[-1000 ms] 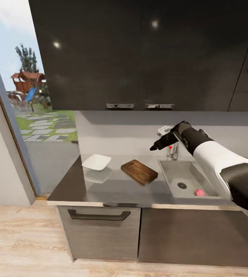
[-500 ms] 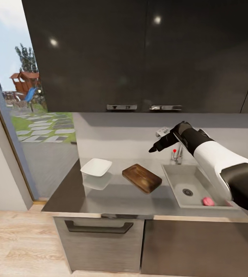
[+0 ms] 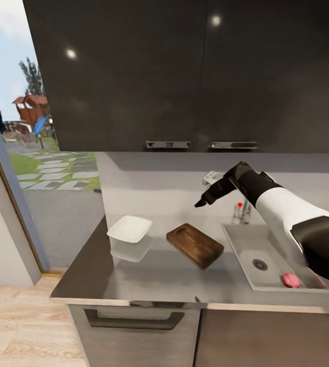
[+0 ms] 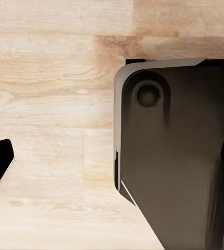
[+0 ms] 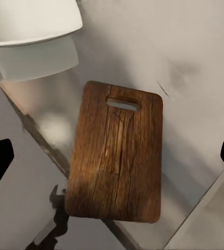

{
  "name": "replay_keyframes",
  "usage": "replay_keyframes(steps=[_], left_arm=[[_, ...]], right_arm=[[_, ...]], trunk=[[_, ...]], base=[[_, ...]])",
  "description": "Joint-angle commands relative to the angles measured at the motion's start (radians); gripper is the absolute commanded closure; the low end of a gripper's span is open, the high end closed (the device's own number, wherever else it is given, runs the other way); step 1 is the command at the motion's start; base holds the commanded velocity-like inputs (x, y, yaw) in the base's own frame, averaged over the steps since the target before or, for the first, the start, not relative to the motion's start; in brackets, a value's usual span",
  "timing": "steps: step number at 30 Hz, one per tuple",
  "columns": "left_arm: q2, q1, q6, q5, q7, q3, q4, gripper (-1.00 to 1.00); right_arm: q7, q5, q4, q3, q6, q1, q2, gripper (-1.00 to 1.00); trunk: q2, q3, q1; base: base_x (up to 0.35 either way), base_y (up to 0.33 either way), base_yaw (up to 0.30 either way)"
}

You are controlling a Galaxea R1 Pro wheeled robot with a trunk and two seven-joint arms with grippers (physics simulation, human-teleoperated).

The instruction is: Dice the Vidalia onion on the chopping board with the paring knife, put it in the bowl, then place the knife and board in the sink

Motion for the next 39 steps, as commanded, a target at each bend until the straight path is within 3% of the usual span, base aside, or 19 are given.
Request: replay_keyframes(steps=[1,6,10,13,17,29,39], left_arm=[[0.0,0.0,-0.002,0.0,0.0,-0.001,0.0,-1.0],[0.0,0.0,-0.002,-0.001,0.001,0.0,0.0,-1.0],[0.0,0.0,-0.001,-0.001,0.003,0.0,0.001,-1.0],[0.0,0.0,-0.001,-0.001,0.004,0.001,0.001,-1.0],[-0.001,0.0,0.0,0.0,0.005,-0.001,0.004,-1.0],[-0.003,0.0,0.001,0.005,0.006,0.002,0.038,-1.0],[-0.003,0.0,0.001,0.005,0.006,0.003,0.038,-1.0]], right_arm=[[0.019,0.013,-0.002,-0.001,-0.01,0.001,0.001,-1.0],[0.068,0.029,-0.003,0.002,-0.047,0.002,0.003,-1.0],[0.095,0.053,-0.014,0.04,-0.059,0.002,0.007,-1.0],[0.158,0.061,-0.022,0.079,-0.1,0.002,0.015,-1.0],[0.199,0.064,-0.041,0.097,-0.118,0.002,0.018,-1.0],[0.228,0.062,-0.059,0.103,-0.193,0.002,0.028,-1.0],[0.229,0.062,-0.045,0.105,-0.192,0.003,0.021,-1.0]], trunk=[[-0.001,0.0,0.001],[-0.001,0.0,0.001],[-0.001,0.0,0.001],[-0.001,0.0,0.001],[-0.001,0.0,0.001],[-0.001,0.0,0.001],[-0.001,-0.007,0.001]], base=[[0.141,0.085,0.0],[0.039,0.023,0.0],[0.006,0.004,0.0],[0.001,0.001,0.0],[0.0,0.0,0.0],[0.005,0.0,0.0],[0.246,0.0,0.0]])
